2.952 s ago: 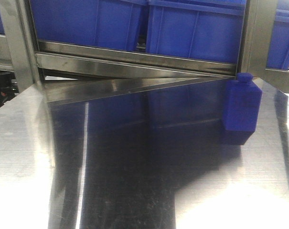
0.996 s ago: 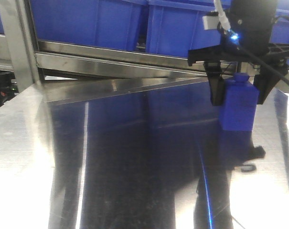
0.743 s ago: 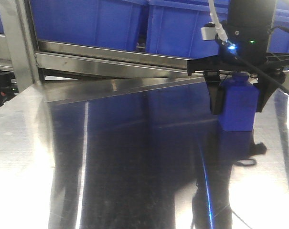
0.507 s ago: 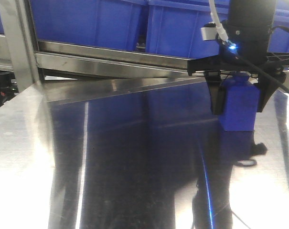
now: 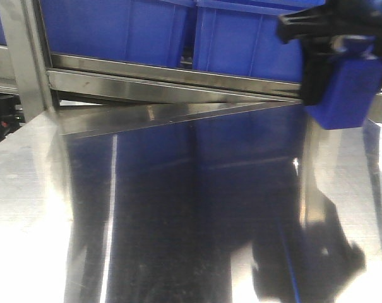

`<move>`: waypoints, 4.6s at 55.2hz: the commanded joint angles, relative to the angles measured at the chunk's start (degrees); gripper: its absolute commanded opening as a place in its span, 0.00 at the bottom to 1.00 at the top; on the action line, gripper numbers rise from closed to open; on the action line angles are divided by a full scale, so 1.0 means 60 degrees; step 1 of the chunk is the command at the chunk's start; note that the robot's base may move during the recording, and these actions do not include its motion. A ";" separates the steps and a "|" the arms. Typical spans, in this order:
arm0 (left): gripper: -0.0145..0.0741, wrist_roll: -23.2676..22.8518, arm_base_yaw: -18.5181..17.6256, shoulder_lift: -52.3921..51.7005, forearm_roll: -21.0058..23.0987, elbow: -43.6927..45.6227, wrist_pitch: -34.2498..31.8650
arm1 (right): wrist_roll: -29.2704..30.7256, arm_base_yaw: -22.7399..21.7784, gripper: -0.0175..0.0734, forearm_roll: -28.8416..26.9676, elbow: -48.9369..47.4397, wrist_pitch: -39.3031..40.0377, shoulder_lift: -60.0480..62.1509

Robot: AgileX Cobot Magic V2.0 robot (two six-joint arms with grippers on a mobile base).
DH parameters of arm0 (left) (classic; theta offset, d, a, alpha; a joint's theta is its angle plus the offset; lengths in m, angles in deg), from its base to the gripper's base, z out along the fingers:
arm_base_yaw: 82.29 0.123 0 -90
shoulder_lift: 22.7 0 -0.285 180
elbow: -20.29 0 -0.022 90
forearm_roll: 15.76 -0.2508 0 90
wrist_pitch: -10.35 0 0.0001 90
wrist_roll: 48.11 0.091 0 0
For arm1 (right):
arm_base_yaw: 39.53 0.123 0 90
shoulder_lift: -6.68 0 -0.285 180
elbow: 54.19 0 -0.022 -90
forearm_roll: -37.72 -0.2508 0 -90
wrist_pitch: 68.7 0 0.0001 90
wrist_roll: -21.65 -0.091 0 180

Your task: Pick and sort blue part to right shelf

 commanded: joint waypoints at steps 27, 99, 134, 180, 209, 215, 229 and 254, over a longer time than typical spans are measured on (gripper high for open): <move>0.50 -0.0035 -0.0030 0.0101 -0.0057 0.0277 -0.0968 | 0.0382 -0.0031 0.36 0.0946 0.5188 0.2432 0.7297; 0.50 -0.0035 -0.0030 0.0101 -0.0057 0.0277 -0.0949 | 0.1373 -0.0031 0.36 0.1282 0.6490 0.3829 1.3279; 0.50 -0.0035 -0.0030 0.0101 -0.0057 0.0277 -0.0949 | 0.1373 -0.0031 0.36 0.1282 0.6490 0.3829 1.3279; 0.50 -0.0035 -0.0030 0.0101 -0.0057 0.0277 -0.0930 | 0.1373 -0.0031 0.36 0.1282 0.6490 0.3838 1.3279; 0.50 -0.0035 -0.0030 0.0101 -0.0057 0.0277 -0.0930 | 0.1373 -0.0031 0.36 0.1282 0.6490 0.3838 1.3279; 0.50 -0.0035 -0.0030 0.0101 -0.0057 0.0277 -0.0930 | 0.1373 -0.0031 0.36 0.1282 0.6490 0.3838 1.3279; 0.50 -0.0035 -0.0030 0.0101 -0.0057 0.0277 -0.0930 | 0.1373 -0.0031 0.36 0.1282 0.6490 0.3838 1.3279; 0.50 -0.0035 -0.0047 0.0101 -0.0057 0.0277 -0.0930 | 0.1373 -0.0031 0.36 0.1282 0.6490 0.3838 1.3279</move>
